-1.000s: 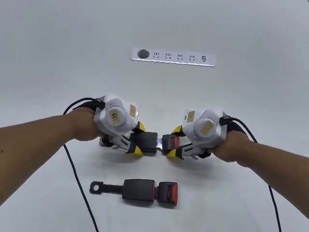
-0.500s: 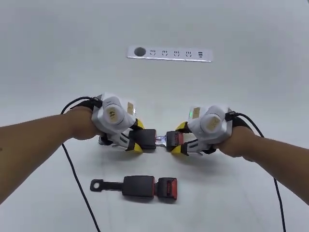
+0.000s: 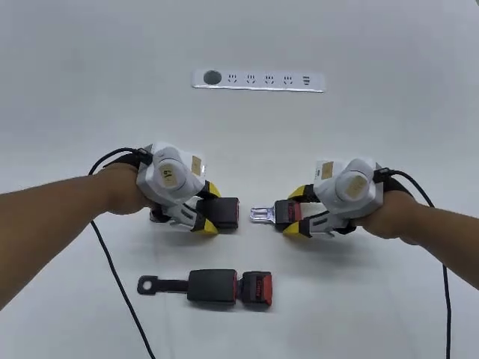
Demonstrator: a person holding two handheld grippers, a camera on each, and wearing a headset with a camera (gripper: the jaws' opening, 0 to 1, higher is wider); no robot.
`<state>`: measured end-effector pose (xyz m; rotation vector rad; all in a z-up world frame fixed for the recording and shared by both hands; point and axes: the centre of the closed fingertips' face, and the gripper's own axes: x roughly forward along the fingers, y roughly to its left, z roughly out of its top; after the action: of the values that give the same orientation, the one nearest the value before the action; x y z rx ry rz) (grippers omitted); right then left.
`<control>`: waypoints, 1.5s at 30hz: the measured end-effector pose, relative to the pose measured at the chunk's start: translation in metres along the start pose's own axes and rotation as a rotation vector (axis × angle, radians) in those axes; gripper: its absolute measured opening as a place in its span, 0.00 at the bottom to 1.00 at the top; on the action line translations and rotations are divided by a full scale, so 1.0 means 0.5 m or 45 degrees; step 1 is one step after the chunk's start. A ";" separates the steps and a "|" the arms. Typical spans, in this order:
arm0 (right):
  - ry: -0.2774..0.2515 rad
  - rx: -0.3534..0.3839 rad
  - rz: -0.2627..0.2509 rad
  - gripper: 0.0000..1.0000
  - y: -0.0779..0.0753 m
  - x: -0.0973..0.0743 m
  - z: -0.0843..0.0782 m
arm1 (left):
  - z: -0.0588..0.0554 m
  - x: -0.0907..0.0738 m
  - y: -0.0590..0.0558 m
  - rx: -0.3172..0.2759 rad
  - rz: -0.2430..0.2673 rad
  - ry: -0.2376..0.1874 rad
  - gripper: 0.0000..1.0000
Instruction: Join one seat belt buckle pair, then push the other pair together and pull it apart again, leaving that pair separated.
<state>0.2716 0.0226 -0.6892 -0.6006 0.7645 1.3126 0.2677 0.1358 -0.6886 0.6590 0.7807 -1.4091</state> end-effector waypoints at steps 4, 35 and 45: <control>0.007 -0.017 0.003 0.33 0.000 -0.002 -0.011 | 0.001 -0.001 -0.001 0.000 -0.001 0.001 0.35; 0.031 0.033 -0.031 0.34 -0.024 -0.080 -0.101 | -0.004 -0.003 0.002 0.000 -0.009 0.005 0.35; 0.024 0.045 -0.036 0.34 -0.025 -0.093 -0.128 | -0.001 -0.004 0.001 -0.003 -0.009 0.010 0.35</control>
<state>0.2702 -0.0574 -0.6935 -0.5941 0.7902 1.2662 0.2682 0.1372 -0.6874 0.6610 0.7910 -1.4124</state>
